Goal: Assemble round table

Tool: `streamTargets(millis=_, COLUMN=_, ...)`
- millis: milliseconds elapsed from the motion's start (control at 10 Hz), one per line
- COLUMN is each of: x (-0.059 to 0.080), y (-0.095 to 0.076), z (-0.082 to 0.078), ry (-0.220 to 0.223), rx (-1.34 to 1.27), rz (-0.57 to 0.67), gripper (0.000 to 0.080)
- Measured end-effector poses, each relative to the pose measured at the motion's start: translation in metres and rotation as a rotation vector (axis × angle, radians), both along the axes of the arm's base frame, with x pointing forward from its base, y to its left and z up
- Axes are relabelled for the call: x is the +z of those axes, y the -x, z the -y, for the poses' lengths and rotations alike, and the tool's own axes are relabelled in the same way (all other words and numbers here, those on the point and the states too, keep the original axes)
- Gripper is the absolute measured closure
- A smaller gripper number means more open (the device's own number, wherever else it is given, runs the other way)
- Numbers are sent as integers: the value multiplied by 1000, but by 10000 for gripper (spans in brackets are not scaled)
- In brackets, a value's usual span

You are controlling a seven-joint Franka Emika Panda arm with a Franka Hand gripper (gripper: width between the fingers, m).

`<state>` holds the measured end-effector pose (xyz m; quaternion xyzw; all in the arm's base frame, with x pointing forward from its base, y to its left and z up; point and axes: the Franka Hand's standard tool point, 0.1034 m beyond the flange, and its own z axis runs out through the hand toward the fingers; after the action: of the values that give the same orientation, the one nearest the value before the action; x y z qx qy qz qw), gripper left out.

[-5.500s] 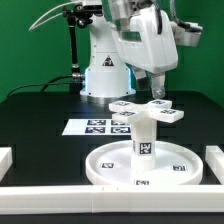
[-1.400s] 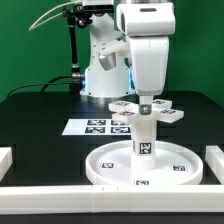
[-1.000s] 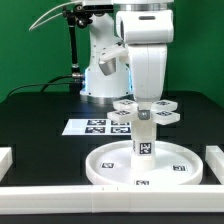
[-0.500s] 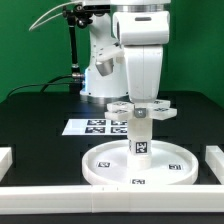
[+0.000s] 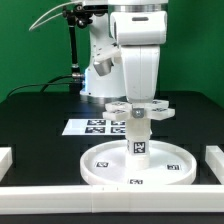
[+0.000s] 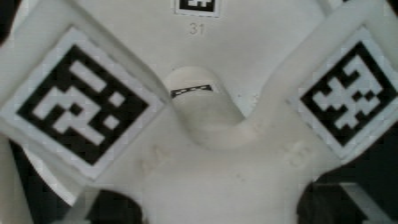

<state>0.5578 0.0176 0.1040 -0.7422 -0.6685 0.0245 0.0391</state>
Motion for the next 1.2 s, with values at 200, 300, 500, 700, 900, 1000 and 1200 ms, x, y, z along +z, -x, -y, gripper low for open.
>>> streamTargets(millis=200, x=-1, y=1, z=0, ry=16, rx=-153, rz=-25, gripper=361)
streamTargets(millis=300, x=-1, y=2, z=0, ry=24, rx=-241, rz=-33, gripper=361)
streamTargets(millis=500, x=-1, y=0, z=0, ry=43, rx=-418, rz=-48, gripper=361)
streamTargets(millis=700, x=-1, y=0, z=0, ry=56, rx=-539, rz=-50, gripper=361)
streamTargets(millis=900, x=-1, y=0, z=-1, ry=69, rx=-663, rz=-53, gripper=361)
streamTargets(millis=1000, x=-1, y=0, z=1, ry=74, rx=-749, rz=-61, gripper=361)
streamTargets(millis=1200, x=0, y=1, z=9, ry=80, rx=-973, rz=-86, gripper=361)
